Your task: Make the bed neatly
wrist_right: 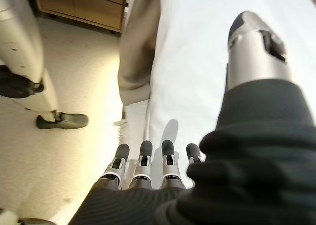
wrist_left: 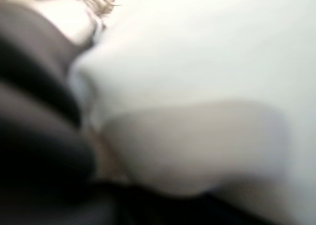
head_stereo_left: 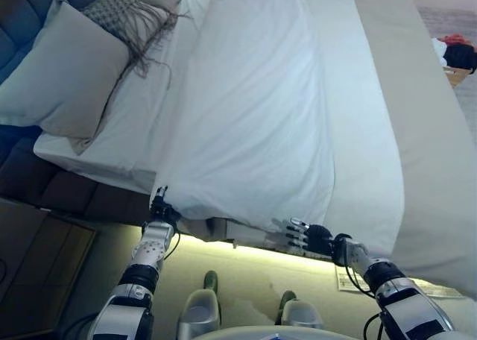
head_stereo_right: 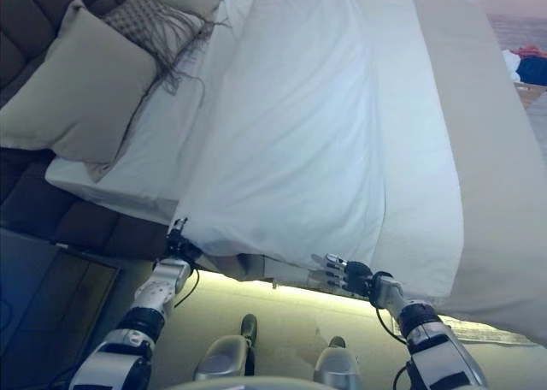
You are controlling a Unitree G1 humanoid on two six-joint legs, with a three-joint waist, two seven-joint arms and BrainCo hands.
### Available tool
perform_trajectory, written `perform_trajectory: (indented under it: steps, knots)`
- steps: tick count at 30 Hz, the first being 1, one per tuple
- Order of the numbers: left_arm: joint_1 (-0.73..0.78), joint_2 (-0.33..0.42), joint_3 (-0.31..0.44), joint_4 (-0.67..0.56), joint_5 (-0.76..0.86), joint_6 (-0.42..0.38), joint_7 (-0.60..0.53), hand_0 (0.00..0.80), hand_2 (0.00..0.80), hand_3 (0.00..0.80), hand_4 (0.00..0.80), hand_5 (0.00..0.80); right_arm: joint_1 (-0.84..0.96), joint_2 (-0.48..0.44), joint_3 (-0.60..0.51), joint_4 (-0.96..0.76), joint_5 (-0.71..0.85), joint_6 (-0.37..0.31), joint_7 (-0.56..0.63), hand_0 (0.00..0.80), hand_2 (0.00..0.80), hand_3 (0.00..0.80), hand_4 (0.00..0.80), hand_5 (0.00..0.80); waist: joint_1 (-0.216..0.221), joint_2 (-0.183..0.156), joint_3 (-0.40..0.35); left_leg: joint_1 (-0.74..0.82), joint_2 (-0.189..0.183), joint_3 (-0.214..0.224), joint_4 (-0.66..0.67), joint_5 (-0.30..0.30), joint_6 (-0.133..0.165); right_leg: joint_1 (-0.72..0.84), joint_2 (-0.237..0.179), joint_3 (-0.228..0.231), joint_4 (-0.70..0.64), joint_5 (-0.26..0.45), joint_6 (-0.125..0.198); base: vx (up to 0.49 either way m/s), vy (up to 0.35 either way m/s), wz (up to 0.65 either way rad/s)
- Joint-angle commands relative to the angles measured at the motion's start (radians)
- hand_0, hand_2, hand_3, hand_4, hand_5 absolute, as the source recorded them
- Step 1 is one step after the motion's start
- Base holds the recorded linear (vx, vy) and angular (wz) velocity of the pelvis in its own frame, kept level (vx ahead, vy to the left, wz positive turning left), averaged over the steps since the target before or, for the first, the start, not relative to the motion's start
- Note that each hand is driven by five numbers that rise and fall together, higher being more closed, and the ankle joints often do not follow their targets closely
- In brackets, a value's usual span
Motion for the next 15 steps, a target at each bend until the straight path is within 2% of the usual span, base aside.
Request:
perform_trajectory:
  steps: [1, 7, 15]
  knots:
    - [0.070, 0.123, 0.151, -0.011, -0.022, -0.077, -0.045, 0.800, 0.800, 0.800, 0.800, 0.800, 0.005, -0.038, -0.035, 0.012, -0.010, -0.003, 0.029, 0.000, 0.000, 0.000, 0.000, 0.000, 0.101, -0.007, 0.025, -0.078, 0.004, -0.015, 0.168, -0.082, -0.014, -0.100, -0.052, 0.005, 0.150, -0.017, -0.029, -0.048, 0.091, 0.05]
    - [0.071, 0.172, 0.215, 0.056, -0.048, -0.081, -0.015, 0.800, 0.800, 0.800, 0.800, 0.800, -0.029, -0.054, -0.031, 0.024, 0.004, -0.012, 0.035, 0.000, 0.000, 0.000, 0.000, 0.000, 0.112, -0.001, 0.061, -0.130, -0.002, -0.024, 0.221, -0.085, -0.013, -0.144, -0.070, 0.016, 0.206, -0.028, -0.028, -0.040, 0.063, 0.04]
    - [0.054, 0.270, 0.307, 0.197, -0.102, -0.087, 0.026, 0.800, 0.800, 0.800, 0.800, 0.800, -0.065, -0.059, -0.017, 0.009, 0.063, -0.032, 0.009, 0.000, 0.000, 0.000, 0.000, 0.000, 0.113, -0.007, 0.098, -0.191, 0.008, -0.008, 0.289, -0.105, -0.010, -0.201, -0.079, 0.032, 0.267, -0.045, -0.025, -0.056, 0.004, 0.02]
